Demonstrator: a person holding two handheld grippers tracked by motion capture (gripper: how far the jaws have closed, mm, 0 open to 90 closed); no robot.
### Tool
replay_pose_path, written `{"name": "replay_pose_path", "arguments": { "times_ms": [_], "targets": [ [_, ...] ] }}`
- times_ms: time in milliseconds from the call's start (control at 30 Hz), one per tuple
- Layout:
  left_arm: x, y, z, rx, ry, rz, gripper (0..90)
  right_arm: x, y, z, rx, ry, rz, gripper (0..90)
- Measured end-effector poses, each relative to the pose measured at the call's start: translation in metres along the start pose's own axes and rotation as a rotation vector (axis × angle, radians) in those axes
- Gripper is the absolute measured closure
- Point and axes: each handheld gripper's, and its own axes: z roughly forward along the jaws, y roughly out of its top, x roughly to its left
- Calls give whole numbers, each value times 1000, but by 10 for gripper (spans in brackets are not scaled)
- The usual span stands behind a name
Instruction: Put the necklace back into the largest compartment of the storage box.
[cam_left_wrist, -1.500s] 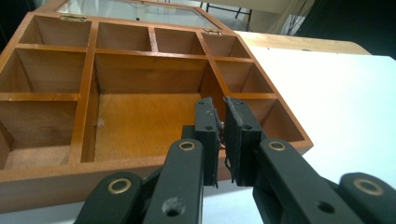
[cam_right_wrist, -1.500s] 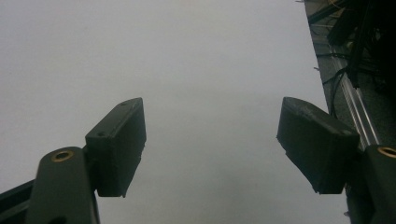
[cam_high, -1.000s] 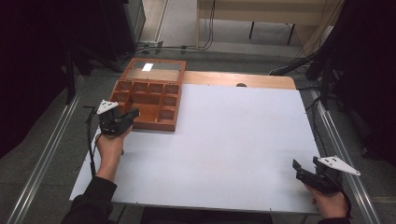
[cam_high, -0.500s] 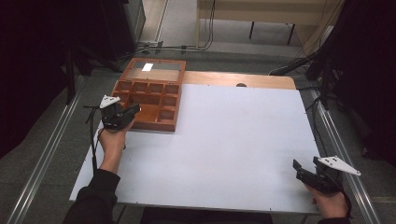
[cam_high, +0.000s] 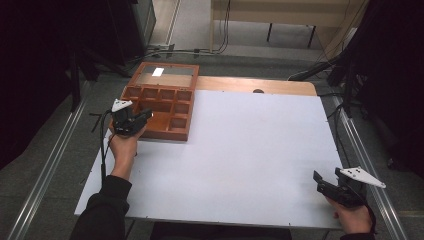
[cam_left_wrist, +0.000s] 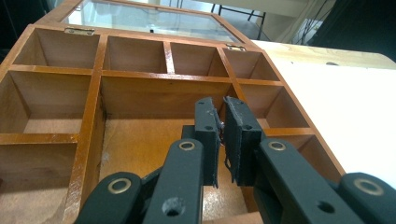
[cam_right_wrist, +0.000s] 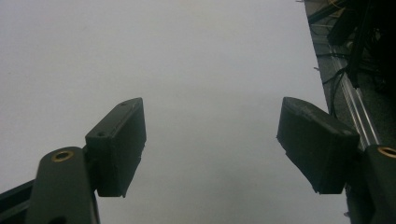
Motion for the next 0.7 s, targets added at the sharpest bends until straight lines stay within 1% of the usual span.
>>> {"name": "replay_pose_path", "arguments": {
  "times_ms": [400, 533, 700],
  "targets": [
    [5, 5, 10, 7, 27, -10, 844, 0, 0, 0, 1, 0, 2, 218],
    [4, 8, 12, 10, 31, 3, 844, 0, 0, 0, 1, 1, 0, 218],
    [5, 9, 17, 15, 40, -1, 843, 0, 0, 0, 1, 1, 4, 218]
  ]
}}
